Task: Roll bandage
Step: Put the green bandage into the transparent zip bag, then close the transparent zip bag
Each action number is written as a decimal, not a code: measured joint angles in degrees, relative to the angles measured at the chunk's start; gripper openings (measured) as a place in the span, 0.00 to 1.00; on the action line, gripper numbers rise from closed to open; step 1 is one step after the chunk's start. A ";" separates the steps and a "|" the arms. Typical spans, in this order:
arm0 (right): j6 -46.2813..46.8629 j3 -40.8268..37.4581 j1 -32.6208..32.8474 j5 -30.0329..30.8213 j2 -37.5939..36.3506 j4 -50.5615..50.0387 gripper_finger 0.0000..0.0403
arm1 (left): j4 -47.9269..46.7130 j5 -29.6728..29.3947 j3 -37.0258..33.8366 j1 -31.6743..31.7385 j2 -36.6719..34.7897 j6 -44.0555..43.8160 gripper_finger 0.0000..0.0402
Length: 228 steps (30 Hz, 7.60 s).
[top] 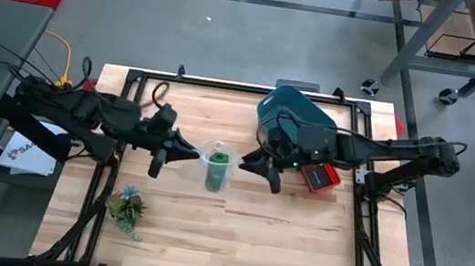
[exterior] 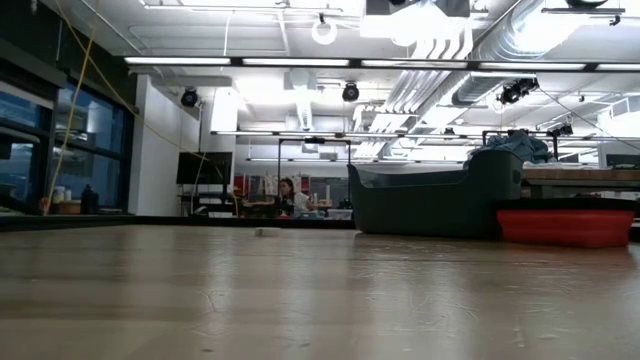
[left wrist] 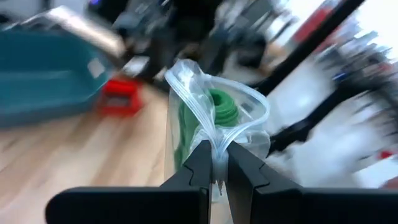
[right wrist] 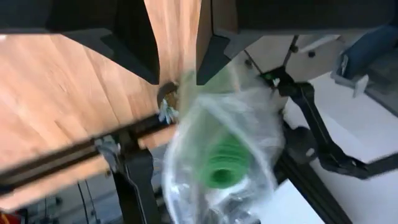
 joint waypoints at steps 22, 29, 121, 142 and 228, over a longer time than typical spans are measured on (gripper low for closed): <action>-0.17 -0.02 1.79 3.20 1.01 14.82 0.50 | 4.84 1.84 0.04 6.42 -8.26 -2.88 0.04; -0.44 -0.04 1.33 3.02 2.66 15.65 0.50 | 4.79 1.89 0.04 6.57 -7.96 -3.34 0.04; -2.39 -0.04 2.79 10.46 1.45 1.40 0.45 | -12.92 5.25 0.01 8.17 -8.44 1.55 0.04; -10.71 -0.04 -1.62 2.58 1.51 6.05 0.55 | -5.57 10.29 0.01 8.16 -1.92 21.65 0.04; -8.20 -0.04 4.96 11.79 6.73 12.82 0.58 | 6.26 20.11 0.01 12.24 -4.42 -1.76 0.04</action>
